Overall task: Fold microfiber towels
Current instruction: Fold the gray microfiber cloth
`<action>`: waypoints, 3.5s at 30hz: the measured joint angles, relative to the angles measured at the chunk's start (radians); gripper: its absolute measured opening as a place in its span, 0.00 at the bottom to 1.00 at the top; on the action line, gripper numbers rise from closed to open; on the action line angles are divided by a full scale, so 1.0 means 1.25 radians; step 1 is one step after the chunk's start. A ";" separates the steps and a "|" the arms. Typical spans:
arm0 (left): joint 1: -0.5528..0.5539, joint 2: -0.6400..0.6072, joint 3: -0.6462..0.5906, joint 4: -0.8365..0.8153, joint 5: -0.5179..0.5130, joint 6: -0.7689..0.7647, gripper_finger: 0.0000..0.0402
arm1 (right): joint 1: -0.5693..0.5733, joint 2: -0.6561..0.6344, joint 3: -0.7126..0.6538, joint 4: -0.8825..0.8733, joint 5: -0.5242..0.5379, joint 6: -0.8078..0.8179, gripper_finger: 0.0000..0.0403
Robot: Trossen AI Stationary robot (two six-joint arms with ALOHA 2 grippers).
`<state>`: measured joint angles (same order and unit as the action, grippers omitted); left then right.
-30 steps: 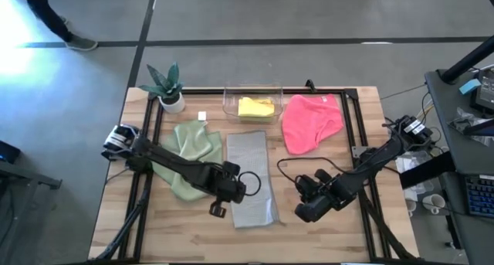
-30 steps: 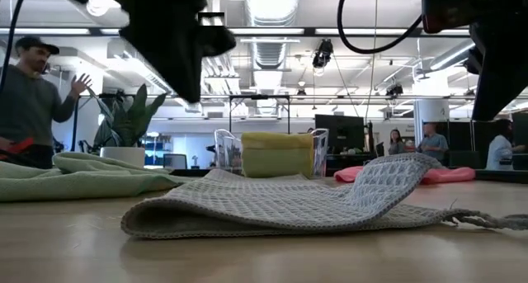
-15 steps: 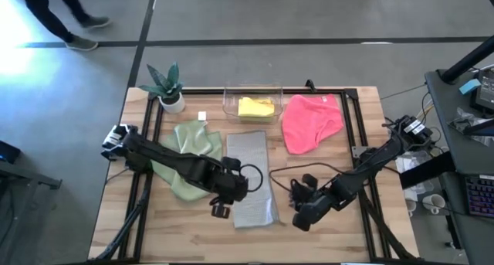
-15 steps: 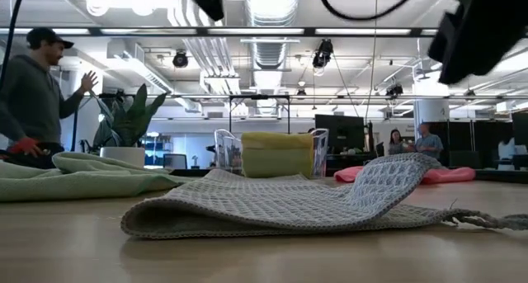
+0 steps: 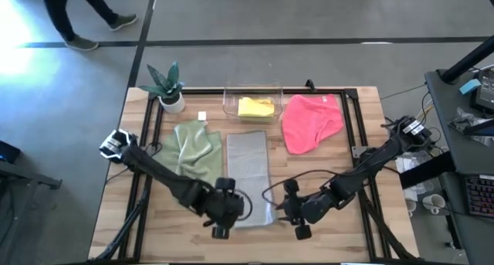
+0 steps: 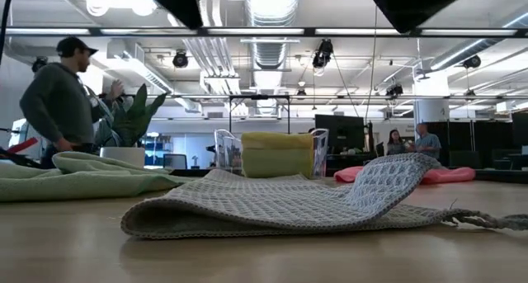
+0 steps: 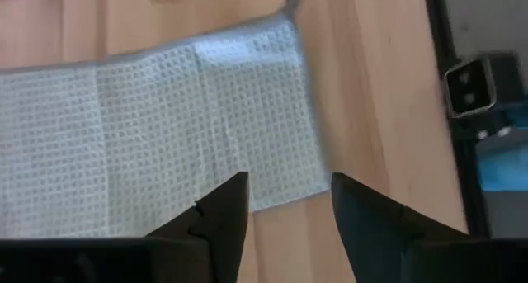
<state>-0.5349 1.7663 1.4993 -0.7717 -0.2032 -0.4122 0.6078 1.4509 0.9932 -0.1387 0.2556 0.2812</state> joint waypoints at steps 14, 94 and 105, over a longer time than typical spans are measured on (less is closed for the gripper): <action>-0.041 0.137 -0.043 0.144 -0.013 0.000 0.40 | -0.034 0.137 0.000 0.104 -0.052 -0.157 0.40; -0.039 0.140 0.124 0.058 0.112 -0.172 0.00 | 0.026 0.142 0.209 -0.200 -0.135 0.288 0.02; 0.013 0.138 0.144 -0.186 -0.116 -0.169 0.00 | -0.057 0.149 0.231 -0.319 0.070 0.278 0.02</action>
<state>-0.5186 1.9388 1.6793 -1.0039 -0.3487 -0.6231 0.5362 1.6367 1.2816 -0.5373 0.3427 0.6281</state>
